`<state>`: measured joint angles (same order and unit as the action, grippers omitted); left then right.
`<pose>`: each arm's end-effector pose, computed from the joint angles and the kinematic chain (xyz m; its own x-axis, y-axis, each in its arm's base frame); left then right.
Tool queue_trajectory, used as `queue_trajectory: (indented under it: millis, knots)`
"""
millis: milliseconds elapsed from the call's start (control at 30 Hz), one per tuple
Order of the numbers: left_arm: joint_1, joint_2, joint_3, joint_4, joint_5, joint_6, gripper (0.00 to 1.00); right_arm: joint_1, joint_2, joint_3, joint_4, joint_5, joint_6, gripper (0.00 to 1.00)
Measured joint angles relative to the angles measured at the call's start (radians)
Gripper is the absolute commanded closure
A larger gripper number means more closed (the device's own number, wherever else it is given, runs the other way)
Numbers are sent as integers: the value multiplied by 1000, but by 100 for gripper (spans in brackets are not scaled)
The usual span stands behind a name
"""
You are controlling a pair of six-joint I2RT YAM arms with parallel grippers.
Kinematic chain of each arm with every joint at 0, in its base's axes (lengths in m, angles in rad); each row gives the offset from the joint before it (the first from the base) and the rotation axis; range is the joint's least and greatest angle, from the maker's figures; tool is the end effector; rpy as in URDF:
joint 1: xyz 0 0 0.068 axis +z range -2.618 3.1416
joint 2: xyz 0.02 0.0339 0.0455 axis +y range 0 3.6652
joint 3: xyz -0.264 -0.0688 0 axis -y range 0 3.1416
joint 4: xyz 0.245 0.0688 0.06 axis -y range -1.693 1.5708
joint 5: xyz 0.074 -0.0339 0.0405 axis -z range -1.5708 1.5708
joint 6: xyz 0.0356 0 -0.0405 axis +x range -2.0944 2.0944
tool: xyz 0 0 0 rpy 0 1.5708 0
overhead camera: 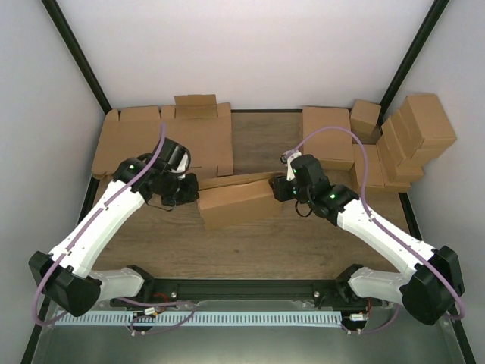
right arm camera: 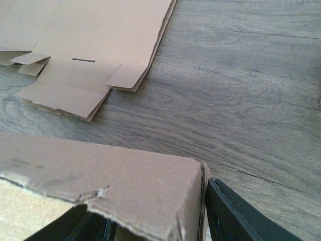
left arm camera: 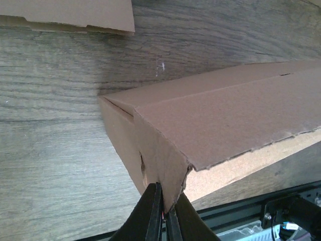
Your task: Fold the paper box
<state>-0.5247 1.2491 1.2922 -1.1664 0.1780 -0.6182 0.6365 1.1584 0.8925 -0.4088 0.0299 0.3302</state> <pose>0.1924 -0.1186 0.3362 -0.9600 -0.1034 -0.2601 0.0036 0.9246 -0.3809 0.2032 0.1489 0.2804 -0.6618 -0.0861 -0.7448 -0.3814 0.8939 0.2355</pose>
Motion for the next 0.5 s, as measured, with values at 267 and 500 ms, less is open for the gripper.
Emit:
queue_trajectory:
  millis: [267,500]
  knots:
    - [34,0,-9,4,105,25,95,0,2,0,1,5,0,51]
    - [37,-2,-20,4,121,48,95,0,4,0,4,10,0,51]
